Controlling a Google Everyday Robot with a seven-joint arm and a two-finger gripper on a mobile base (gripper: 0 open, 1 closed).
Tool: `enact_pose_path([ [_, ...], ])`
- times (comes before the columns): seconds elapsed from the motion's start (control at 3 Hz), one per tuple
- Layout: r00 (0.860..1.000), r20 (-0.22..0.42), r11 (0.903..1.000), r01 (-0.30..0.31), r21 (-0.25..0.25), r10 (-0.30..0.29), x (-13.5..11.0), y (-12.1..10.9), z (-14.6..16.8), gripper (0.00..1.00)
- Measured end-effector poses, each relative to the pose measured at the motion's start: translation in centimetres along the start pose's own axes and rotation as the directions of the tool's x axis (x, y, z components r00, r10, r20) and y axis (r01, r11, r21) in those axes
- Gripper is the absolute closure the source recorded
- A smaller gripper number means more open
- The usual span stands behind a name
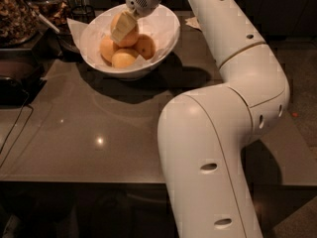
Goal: Pick orange from white bowl
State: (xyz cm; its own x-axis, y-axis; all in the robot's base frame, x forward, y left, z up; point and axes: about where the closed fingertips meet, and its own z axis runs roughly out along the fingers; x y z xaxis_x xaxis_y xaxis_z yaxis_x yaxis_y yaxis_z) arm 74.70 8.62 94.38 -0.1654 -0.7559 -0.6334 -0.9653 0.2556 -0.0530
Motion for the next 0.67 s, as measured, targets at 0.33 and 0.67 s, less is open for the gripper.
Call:
enact_pose_path([
  [0.33, 1.0, 0.001, 1.0, 0.001, 0.0, -0.001, 0.0, 0.0, 0.0, 0.89],
  [0.67, 0.998, 0.051, 0.9995, 0.026, 0.02, -0.027, -1.1, 0.6, -2.0, 1.0],
])
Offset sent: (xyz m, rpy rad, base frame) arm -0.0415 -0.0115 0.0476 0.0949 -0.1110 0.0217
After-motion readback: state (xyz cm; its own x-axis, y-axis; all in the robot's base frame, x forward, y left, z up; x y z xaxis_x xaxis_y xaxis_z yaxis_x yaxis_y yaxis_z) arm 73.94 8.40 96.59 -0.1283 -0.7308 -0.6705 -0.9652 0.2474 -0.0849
